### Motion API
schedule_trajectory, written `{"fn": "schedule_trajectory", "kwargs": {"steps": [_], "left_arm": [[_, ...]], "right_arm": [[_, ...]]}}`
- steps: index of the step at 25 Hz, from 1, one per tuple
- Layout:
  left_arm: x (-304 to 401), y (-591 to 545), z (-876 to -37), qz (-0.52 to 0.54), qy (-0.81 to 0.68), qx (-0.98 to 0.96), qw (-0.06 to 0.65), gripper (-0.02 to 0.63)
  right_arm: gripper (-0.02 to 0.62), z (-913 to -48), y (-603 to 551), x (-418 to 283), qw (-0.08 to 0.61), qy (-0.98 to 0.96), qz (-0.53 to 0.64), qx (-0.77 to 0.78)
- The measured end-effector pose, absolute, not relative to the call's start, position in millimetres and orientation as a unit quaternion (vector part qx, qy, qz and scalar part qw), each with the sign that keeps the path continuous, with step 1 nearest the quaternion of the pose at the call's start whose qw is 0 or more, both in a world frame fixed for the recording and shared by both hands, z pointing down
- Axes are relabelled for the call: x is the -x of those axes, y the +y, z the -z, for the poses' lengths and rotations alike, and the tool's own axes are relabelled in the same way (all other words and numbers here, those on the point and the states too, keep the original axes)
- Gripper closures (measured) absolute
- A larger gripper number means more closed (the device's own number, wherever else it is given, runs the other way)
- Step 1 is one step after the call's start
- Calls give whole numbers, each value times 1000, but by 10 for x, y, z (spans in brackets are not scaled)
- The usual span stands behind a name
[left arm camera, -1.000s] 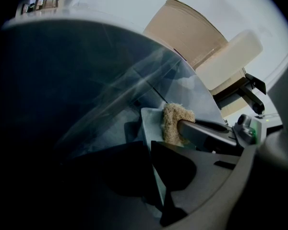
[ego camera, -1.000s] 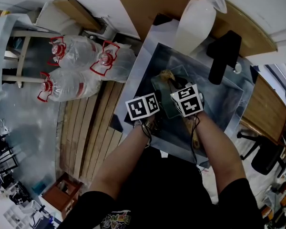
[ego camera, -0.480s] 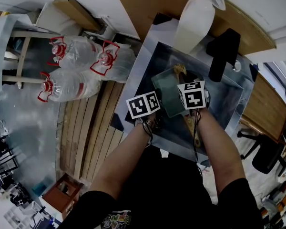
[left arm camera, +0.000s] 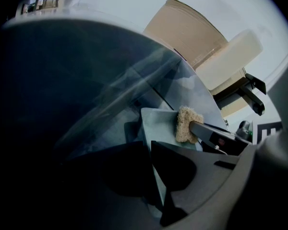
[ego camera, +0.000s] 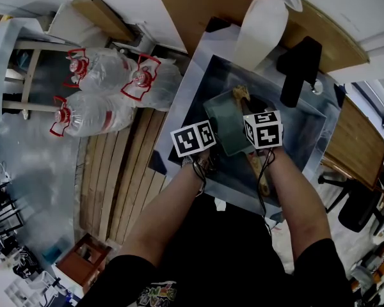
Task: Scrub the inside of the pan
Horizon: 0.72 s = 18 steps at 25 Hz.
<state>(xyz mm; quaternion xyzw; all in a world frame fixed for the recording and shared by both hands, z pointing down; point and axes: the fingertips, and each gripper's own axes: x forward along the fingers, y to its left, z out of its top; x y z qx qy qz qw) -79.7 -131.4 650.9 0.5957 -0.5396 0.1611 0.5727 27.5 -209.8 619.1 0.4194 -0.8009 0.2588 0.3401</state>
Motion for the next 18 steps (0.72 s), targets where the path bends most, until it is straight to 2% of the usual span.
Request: {"fn": "schedule_trajectory", "kwargs": {"steps": [18], "left_arm": [[822,-1323,-6509,-157,-540,-595,574,546]], "right_arm": [[518,-6258,-1851,-452,383,-783,-269,-410]]}}
